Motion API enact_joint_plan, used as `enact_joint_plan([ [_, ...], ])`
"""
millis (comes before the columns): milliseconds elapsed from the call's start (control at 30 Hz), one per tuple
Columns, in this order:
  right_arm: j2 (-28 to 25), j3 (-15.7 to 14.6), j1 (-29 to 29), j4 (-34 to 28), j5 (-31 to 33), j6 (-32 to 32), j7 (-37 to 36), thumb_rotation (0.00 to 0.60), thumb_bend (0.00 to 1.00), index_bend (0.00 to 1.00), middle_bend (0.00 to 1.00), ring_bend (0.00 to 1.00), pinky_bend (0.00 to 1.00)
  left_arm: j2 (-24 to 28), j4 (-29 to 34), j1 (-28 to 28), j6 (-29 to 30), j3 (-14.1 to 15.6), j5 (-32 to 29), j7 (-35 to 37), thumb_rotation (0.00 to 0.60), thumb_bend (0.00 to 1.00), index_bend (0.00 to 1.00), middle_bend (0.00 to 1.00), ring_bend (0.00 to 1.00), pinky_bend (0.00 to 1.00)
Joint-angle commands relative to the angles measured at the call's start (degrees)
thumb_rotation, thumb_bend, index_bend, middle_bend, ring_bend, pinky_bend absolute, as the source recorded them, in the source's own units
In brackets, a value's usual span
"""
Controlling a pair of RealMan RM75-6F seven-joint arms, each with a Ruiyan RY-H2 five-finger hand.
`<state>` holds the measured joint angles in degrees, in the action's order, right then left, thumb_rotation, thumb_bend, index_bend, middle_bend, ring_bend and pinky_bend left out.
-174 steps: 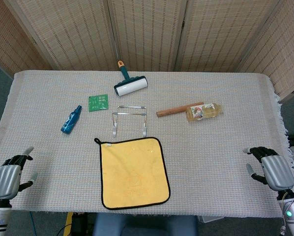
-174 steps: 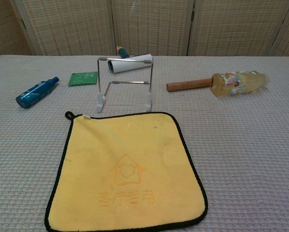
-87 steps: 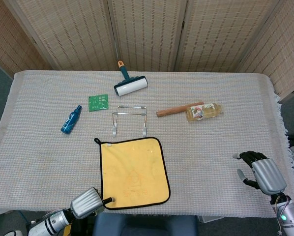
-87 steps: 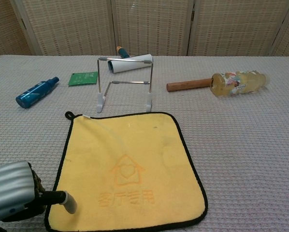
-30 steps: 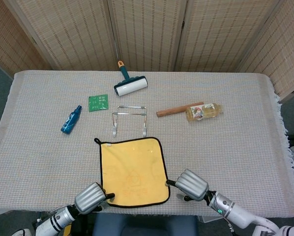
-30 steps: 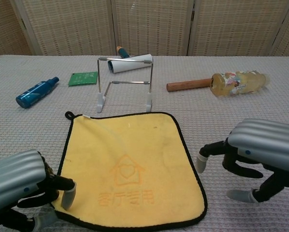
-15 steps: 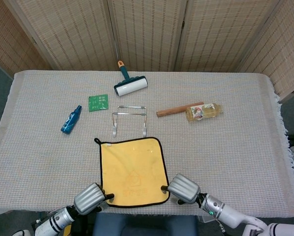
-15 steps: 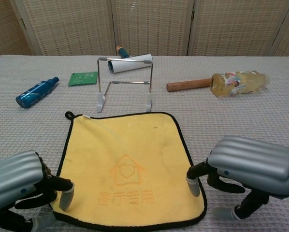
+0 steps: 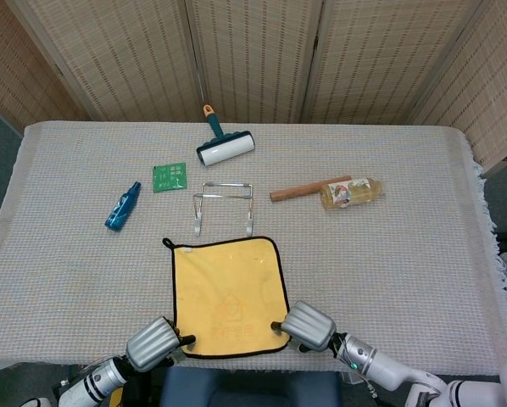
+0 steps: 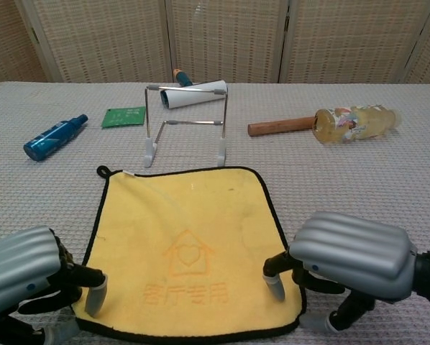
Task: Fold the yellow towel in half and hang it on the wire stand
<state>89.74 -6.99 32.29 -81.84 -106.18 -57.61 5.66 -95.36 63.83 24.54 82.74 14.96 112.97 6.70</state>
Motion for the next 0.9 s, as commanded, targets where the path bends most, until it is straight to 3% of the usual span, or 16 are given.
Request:
enact_joint_plan([
  [33, 0.64, 0.09, 0.37, 0.52, 0.4, 0.21, 0.25, 0.6, 0.29, 0.48, 0.92, 1.0, 1.0, -0.07, -0.12, -0.05, 0.09, 0.01, -0.01, 0.12, 0.6, 0.47, 0.59, 1.0, 0.92, 0.91],
  [333, 2.24, 0.24, 1.15, 1.62, 1.1, -0.49, 0.27, 0.6, 0.46, 0.51, 0.92, 1.0, 1.0, -0.07, -0.55, -0.32, 0.86, -0.22, -0.31, 0.79, 0.6, 0.47, 0.59, 1.0, 0.92, 0.91],
  [600, 1.8, 1.69, 1.49, 0.62, 2.88, -2.1, -0.76, 0.6, 0.48, 0.53, 0.92, 1.0, 1.0, 1.61, 1.57, 0.05, 1.01, -2.02, -2.94, 4.38, 0.6, 0.47, 0.59, 1.0, 0.92, 0.91],
  [900, 2.57, 5.18, 2.34, 0.02, 6.71, -2.37, -0.41, 0.6, 0.48, 0.54, 0.92, 1.0, 1.0, 6.59, 8.43, 2.92, -3.9, -5.79, -8.85, 9.26, 0.6, 0.47, 0.58, 1.0, 0.92, 0.91],
])
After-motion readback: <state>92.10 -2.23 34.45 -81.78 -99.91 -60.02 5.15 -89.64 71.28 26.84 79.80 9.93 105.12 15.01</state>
